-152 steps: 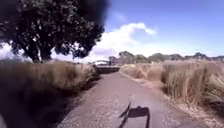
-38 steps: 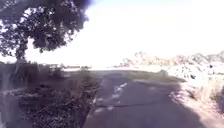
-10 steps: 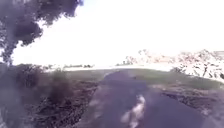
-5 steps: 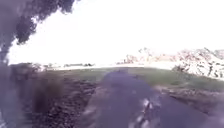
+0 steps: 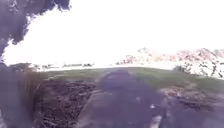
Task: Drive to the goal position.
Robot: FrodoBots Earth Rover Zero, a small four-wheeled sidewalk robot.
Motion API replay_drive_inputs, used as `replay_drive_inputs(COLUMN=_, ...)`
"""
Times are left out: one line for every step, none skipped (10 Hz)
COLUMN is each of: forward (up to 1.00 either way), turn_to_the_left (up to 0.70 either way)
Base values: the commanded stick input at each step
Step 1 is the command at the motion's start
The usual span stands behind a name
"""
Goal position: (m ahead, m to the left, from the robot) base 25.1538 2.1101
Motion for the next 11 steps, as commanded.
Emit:
replay_drive_inputs(forward=0.7, turn_to_the_left=-0.13)
replay_drive_inputs(forward=0.7, turn_to_the_left=-0.13)
replay_drive_inputs(forward=0.7, turn_to_the_left=-0.14)
replay_drive_inputs(forward=0.7, turn_to_the_left=0.0)
replay_drive_inputs(forward=0.7, turn_to_the_left=0.0)
replay_drive_inputs(forward=0.7, turn_to_the_left=-0.12)
replay_drive_inputs(forward=0.7, turn_to_the_left=-0.13)
replay_drive_inputs(forward=0.7, turn_to_the_left=-0.14)
replay_drive_inputs(forward=0.7, turn_to_the_left=-0.02)
replay_drive_inputs(forward=0.7, turn_to_the_left=-0.01)
replay_drive_inputs(forward=0.7, turn_to_the_left=0.0)
